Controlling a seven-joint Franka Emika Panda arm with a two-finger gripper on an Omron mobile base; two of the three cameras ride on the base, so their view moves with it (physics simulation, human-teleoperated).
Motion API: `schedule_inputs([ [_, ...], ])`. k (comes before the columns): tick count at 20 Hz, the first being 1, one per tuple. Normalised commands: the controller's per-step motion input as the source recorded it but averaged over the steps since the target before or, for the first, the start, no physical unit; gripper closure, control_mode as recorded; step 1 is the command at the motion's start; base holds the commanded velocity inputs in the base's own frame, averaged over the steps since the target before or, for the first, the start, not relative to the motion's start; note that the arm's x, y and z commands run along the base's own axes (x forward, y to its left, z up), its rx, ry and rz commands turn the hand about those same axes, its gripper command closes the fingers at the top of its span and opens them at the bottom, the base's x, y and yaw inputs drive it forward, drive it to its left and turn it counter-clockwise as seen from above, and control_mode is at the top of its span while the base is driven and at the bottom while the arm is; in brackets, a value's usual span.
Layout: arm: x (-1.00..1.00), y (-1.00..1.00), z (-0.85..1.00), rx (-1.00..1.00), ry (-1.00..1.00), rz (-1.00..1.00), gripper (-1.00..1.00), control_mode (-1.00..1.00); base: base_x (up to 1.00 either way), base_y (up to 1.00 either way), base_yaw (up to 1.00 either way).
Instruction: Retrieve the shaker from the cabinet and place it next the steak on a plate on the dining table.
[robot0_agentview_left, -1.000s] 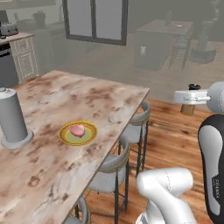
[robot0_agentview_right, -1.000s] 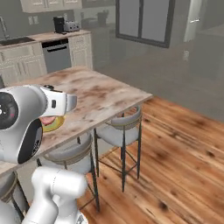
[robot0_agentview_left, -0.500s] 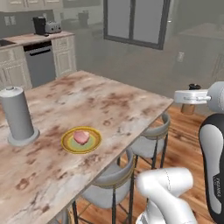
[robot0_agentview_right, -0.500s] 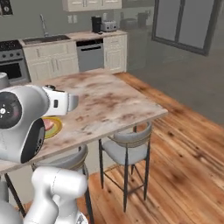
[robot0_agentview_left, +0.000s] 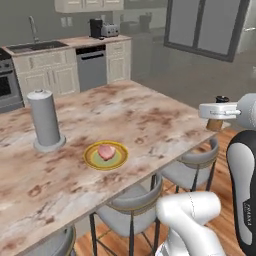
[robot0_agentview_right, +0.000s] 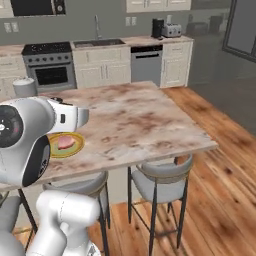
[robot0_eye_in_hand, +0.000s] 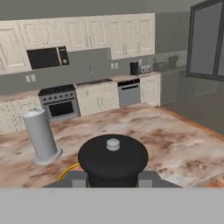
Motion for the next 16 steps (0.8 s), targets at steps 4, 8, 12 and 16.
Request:
schedule_inputs([
  [4,0.00,0.00,0.00,0.00,0.00,0.00,1.00,1.00,0.89,-0.12,0.44],
  [8,0.00,0.00,0.00,0.00,0.00,0.00,1.00,1.00,0.91,-0.14,0.45],
  [12,0.00,0.00,0.00,0.00,0.00,0.00,1.00,1.00,0.88,-0.16,0.45],
  [16,0.00,0.00,0.00,0.00,0.00,0.00,1.00,1.00,0.77,-0.20,0.45],
])
